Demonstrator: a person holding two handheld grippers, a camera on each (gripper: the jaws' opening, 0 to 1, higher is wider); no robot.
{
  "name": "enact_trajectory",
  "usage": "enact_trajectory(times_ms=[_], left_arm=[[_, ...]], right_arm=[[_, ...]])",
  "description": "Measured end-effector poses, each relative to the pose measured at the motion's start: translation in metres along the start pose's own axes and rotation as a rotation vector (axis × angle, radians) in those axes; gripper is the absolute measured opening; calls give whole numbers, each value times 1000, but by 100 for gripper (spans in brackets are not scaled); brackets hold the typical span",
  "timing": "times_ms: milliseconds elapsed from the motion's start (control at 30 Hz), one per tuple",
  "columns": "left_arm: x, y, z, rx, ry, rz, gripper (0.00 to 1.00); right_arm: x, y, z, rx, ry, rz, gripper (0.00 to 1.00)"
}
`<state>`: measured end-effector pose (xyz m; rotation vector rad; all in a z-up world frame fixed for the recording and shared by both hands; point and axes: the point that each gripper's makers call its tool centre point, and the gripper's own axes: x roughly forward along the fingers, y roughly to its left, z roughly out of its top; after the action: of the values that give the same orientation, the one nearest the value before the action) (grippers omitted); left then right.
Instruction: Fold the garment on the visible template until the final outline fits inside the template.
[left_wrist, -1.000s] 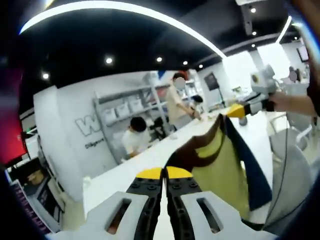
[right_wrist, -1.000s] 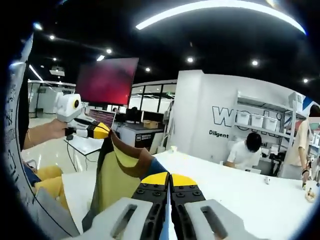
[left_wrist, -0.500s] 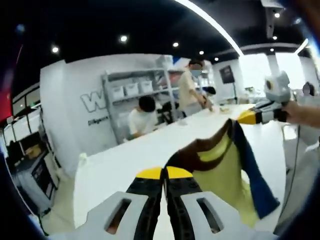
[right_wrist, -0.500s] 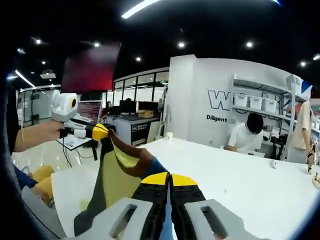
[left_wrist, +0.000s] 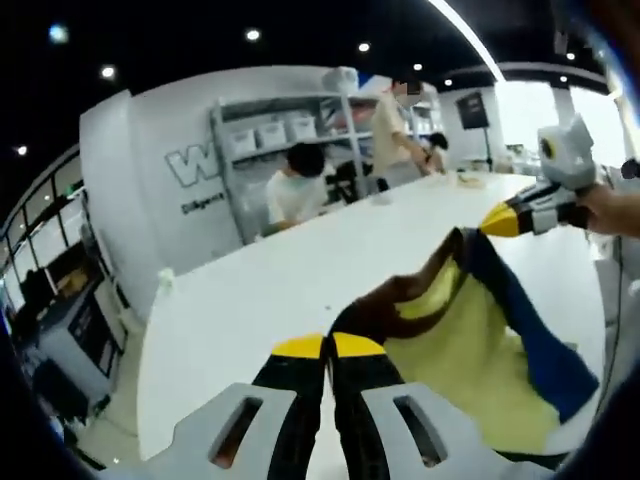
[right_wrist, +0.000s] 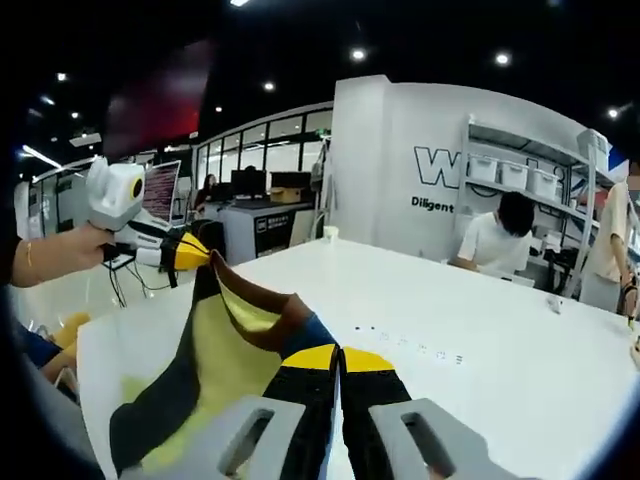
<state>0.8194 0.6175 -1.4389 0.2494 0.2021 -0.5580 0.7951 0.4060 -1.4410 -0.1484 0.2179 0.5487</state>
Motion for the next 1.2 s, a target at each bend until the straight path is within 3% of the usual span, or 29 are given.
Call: enact_trajectory(times_ms=[67,100,167,200,267,300,500,700,833,1033,1200], left_arm=[[14,7,-12,8,30,7,0],[23,6,-20,11,66,10,0],[31,9,-26,18,79,17,0],[45,11,-40,13,116,24,0],[63,12,-49,0,114,12,0],[78,12,-62,6,141,8,0],[114,22,-103,6,217,5,0],[131,34,-123,-9,250,21,0],[138,31,-130,-23,267,14,0],[149,31,-150,21,299,9,0],[156,34,-168,10,332,15,0]], right_arm=[[8,-2,-6,0,13,-2,0],[26,-9,-20,4,42,2,0],[35,-12,-26,5,49,4,0],[50,-17,-39,16,74,4,0],[68,-22,-57,18,95,0,0],[81,-26,-71,-10,127,9,0],[116,-44,-98,-13,188,8,0],[139,-47,-108,-9,207,4,0],[147,-48,-115,-9,220,3,0],[160,-51,-130,5,248,-5,0],[173,-52,-146,6,277,3,0]])
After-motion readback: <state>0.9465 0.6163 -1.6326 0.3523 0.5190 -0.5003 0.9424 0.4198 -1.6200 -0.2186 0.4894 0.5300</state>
